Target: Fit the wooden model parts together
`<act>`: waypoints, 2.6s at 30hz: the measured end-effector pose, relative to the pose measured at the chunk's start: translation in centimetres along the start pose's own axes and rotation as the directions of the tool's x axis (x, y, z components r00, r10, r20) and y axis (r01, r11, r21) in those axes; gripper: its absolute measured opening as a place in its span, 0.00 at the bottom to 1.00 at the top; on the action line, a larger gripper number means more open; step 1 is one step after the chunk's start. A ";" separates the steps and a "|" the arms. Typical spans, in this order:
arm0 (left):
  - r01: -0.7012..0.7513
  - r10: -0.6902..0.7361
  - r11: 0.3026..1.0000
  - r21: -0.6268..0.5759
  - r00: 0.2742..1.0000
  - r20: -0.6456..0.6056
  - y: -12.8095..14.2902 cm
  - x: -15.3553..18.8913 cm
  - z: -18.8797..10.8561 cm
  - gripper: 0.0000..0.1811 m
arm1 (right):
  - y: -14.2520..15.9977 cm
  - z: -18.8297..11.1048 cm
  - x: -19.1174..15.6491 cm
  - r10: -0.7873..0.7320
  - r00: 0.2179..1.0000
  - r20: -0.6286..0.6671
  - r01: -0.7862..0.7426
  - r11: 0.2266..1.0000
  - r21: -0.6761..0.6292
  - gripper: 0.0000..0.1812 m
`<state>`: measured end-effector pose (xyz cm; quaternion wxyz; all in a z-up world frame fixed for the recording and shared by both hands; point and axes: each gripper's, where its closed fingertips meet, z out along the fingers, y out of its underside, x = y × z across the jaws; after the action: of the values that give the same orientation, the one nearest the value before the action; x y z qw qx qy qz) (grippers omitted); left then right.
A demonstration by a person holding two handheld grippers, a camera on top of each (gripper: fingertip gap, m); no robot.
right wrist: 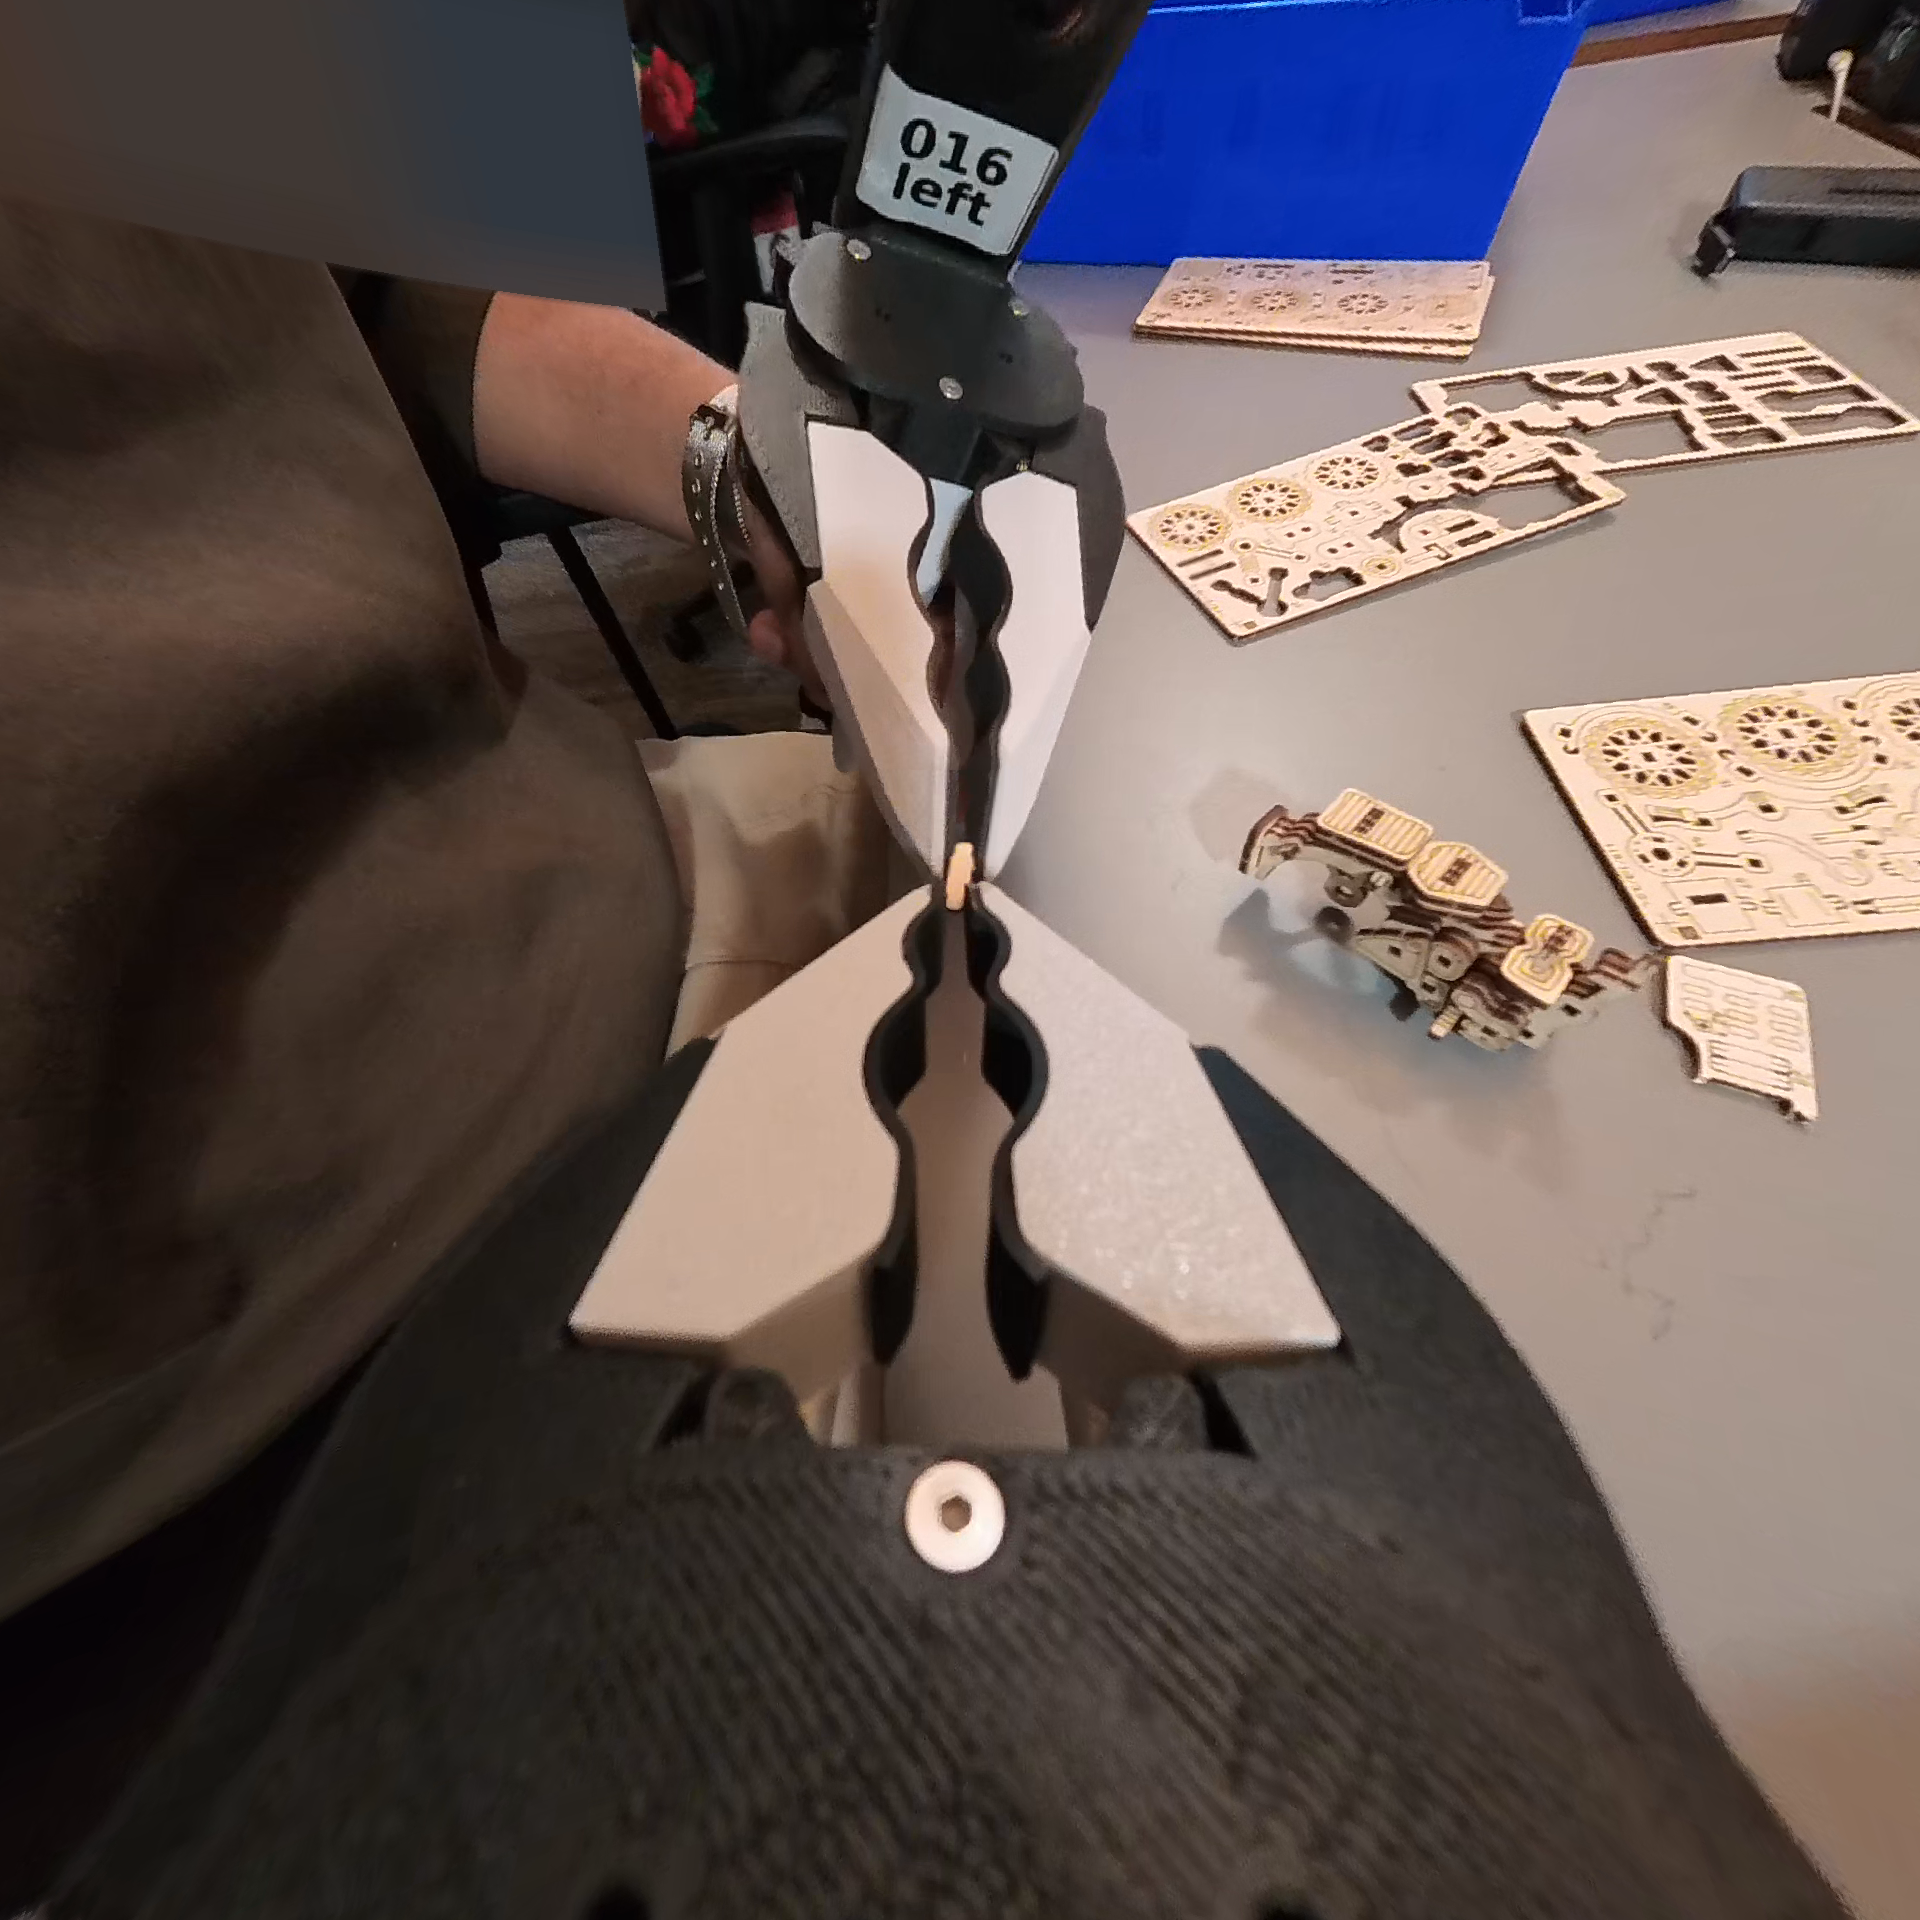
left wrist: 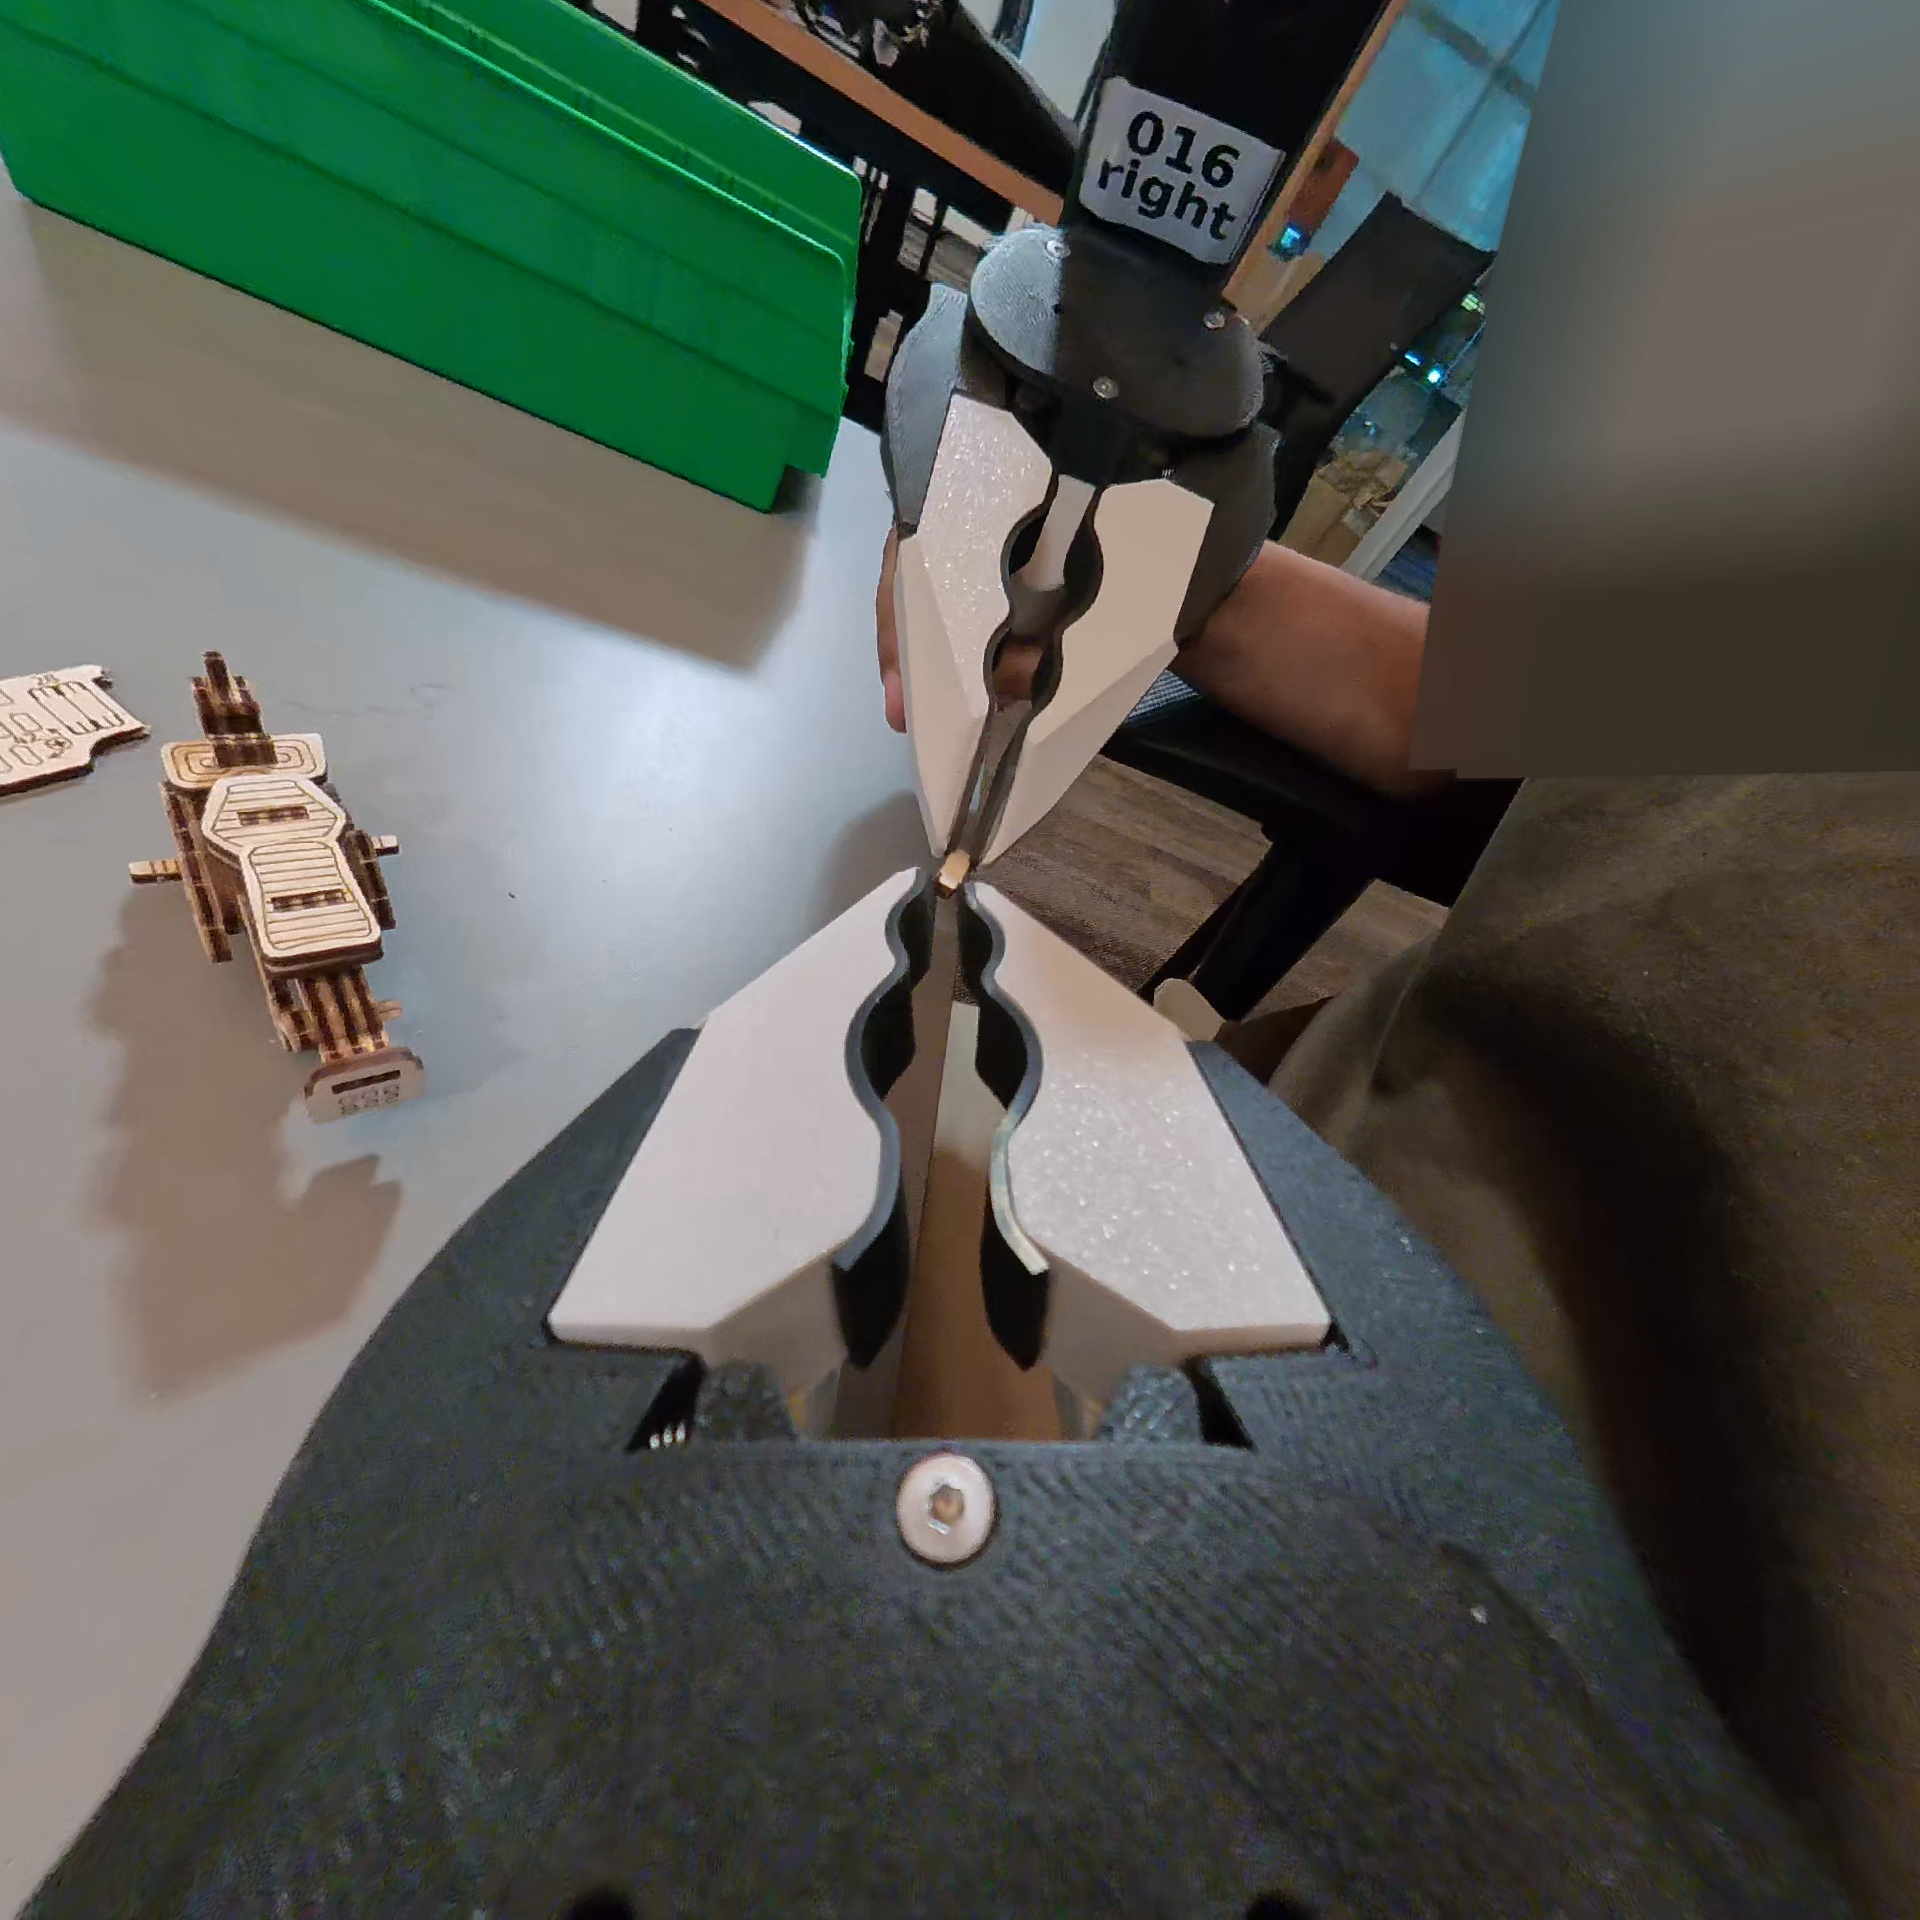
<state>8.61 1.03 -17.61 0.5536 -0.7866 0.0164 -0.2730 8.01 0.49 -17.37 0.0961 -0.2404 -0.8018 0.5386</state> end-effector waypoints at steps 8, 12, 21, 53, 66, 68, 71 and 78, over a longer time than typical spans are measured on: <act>0.038 -0.040 0.996 0.080 0.999 0.022 -1.3 -0.9 -0.9 0.01 | -1.3 -0.5 2.0 0.020 0.993 -0.119 -0.007 0.995 0.104 0.22; 0.073 -0.079 0.986 0.147 0.996 0.033 -2.3 -1.5 -1.6 0.00 | -2.4 -0.3 1.6 0.066 0.992 -0.109 -0.048 0.986 0.159 0.14; 0.107 -0.109 0.972 0.208 0.994 0.001 -3.3 -1.0 -2.1 0.00 | -3.3 -0.6 2.6 0.034 0.968 -0.248 0.015 0.982 0.190 0.09; 0.078 -0.132 0.981 0.176 0.938 0.320 -3.0 -6.1 -3.7 0.20 | -2.3 -0.7 4.3 0.116 0.956 -0.267 -0.067 0.980 0.188 0.01; 0.174 -0.044 0.972 -0.156 0.792 0.609 1.7 -12.0 -1.5 0.17 | 1.3 0.5 6.7 0.174 0.889 -0.424 -0.184 0.983 0.018 0.01; 0.186 -0.043 0.968 -0.169 0.785 0.618 1.9 -12.2 -1.4 0.11 | 1.4 0.5 6.6 0.189 0.887 -0.420 -0.197 0.980 0.025 0.01; 0.203 -0.067 0.968 -0.150 0.780 0.622 1.9 -12.4 -1.6 0.08 | 1.6 0.4 6.8 0.211 0.880 -0.426 -0.216 0.976 0.037 0.01; 0.441 -0.413 0.895 0.061 0.772 0.483 1.3 -11.7 -1.5 0.07 | 2.0 1.1 7.6 0.298 0.844 -0.446 -0.302 0.951 0.065 0.01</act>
<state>-1.64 3.07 -23.21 0.4410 -0.8274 -0.2941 -0.1854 1.52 3.90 -20.47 0.1931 -0.4812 -0.7120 0.4735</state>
